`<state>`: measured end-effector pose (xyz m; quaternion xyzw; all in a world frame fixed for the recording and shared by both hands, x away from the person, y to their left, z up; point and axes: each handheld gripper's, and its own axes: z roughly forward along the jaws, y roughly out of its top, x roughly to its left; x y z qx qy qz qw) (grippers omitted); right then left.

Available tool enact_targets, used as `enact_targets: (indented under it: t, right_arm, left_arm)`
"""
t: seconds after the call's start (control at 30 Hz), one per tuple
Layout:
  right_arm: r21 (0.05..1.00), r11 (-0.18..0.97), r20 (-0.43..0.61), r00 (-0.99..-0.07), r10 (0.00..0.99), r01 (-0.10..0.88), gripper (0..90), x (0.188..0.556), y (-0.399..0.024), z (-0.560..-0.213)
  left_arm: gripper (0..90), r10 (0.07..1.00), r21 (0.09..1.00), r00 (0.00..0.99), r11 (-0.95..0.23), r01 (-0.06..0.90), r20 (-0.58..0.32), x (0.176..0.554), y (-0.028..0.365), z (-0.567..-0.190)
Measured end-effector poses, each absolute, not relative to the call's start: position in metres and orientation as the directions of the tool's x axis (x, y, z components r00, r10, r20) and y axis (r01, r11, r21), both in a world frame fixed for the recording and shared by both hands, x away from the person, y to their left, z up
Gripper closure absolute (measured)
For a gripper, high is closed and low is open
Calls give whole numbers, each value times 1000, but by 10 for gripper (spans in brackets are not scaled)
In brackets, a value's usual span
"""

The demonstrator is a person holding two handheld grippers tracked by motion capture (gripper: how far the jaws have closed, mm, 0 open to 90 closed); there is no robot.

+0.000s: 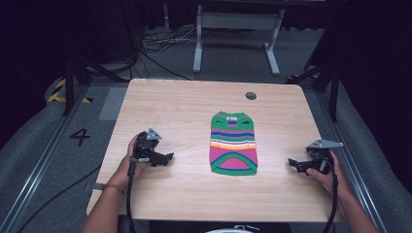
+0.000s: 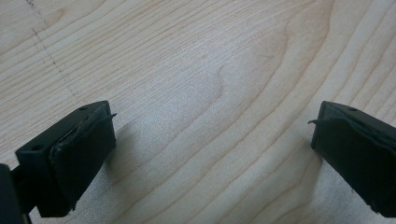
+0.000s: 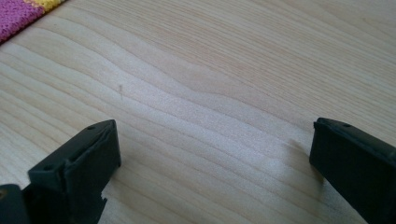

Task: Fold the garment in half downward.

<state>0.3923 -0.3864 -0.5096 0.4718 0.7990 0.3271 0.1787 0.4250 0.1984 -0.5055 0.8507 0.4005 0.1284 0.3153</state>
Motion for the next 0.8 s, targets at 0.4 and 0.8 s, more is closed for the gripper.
enact_targets:
  t: [0.4,0.8]
  right_arm:
    - [696,373,35,-547,837,614,244,392,-388,-502]
    - [719,415,13,-608,794,558,316,413,-363,-466]
  left_arm:
    - [187,704,642,709,-529,555,-33,428,200,-500]
    - [263,658,642,753,-574,508,-6,450,179,-475]
